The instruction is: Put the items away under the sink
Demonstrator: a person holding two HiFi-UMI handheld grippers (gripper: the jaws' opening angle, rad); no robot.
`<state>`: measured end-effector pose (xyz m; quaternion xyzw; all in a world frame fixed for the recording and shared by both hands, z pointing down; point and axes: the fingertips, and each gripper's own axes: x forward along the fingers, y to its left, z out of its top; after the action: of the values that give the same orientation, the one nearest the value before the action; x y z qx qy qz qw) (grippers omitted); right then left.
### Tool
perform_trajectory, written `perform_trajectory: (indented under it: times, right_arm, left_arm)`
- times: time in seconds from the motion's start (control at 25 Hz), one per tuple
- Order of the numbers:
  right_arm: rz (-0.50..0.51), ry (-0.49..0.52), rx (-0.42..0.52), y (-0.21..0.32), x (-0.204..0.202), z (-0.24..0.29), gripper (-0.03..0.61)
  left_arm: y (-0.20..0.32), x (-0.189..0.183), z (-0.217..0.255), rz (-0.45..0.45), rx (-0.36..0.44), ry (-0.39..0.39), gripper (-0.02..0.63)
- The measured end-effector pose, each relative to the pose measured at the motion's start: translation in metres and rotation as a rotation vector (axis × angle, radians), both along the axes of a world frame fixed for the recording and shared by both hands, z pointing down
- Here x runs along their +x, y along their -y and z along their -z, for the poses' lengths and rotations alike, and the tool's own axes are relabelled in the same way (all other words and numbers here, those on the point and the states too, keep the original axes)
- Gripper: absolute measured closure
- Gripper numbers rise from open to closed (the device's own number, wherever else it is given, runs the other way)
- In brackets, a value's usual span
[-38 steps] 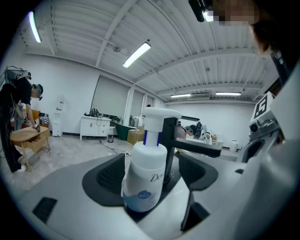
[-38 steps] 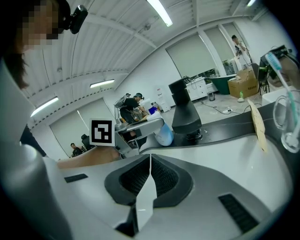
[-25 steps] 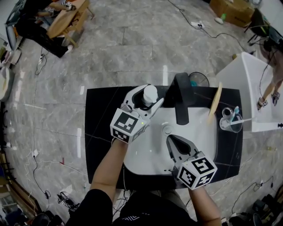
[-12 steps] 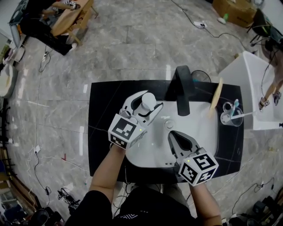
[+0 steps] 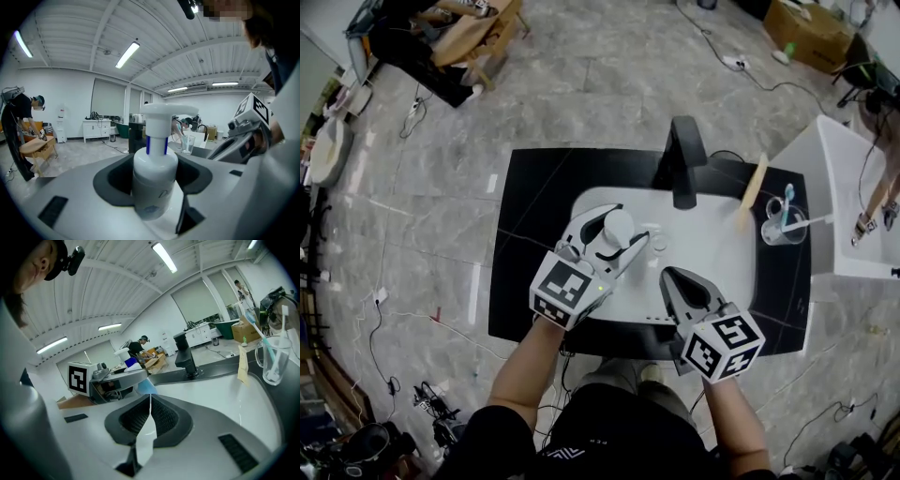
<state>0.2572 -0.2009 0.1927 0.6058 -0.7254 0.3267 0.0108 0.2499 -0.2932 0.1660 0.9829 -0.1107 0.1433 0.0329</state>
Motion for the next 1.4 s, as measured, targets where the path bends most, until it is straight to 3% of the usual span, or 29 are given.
perform_trajectory:
  times: [0.68, 1.4]
  right_arm:
    - [0.065, -0.034, 0.045, -0.12, -0.017, 0.015, 0.543]
    - [0.182, -0.091, 0.089, -0.211, -0.059, 0.029, 0.543]
  left_arm:
    - [-0.136, -0.056, 0.014, 0.123, -0.019, 0.022, 0.37]
    - [-0.247, -0.116, 0.016, 0.209, -0.028, -0.012, 0.37]
